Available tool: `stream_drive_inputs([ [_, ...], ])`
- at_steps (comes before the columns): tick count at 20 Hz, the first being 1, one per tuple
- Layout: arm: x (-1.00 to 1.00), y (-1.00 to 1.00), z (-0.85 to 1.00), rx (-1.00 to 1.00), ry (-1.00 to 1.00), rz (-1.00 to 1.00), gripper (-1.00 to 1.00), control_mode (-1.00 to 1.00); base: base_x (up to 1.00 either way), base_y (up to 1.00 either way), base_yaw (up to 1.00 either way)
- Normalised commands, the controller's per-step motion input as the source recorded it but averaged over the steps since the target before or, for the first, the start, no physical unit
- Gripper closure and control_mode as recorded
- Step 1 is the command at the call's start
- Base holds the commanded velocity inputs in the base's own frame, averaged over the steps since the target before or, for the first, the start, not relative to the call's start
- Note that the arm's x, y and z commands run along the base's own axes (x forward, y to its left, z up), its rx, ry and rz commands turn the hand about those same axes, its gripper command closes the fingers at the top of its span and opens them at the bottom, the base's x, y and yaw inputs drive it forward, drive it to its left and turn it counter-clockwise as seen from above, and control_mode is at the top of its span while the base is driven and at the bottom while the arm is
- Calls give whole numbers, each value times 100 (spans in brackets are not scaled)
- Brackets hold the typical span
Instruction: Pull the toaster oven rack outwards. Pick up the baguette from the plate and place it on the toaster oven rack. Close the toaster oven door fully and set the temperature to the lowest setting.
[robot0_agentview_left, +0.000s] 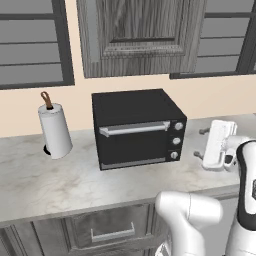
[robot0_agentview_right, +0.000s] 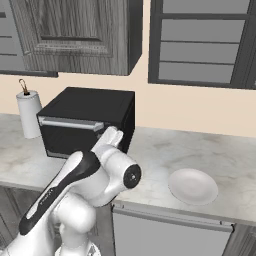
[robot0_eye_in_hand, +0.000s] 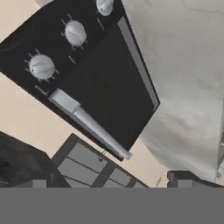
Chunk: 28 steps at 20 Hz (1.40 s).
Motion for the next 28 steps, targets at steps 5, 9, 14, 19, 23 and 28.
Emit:
stream_drive_inputs([
  [5, -34, -2, 1, -37, -76, 36, -100, -100, 0, 0, 0],
  [9, -12, 1, 17, -43, -76, 24, -100, -100, 0, 0, 0],
  [14, -18, -2, 42, -41, -71, 8, -100, -100, 0, 0, 0],
  [19, -2, 0, 41, -46, -59, -12, -100, -100, 0, 0, 0],
  [23, 0, 0, 3, -50, -39, -32, -100, -100, 0, 0, 0],
  [28, 1, 0, -31, -44, -8, -32, -100, -100, 0, 0, 0],
])
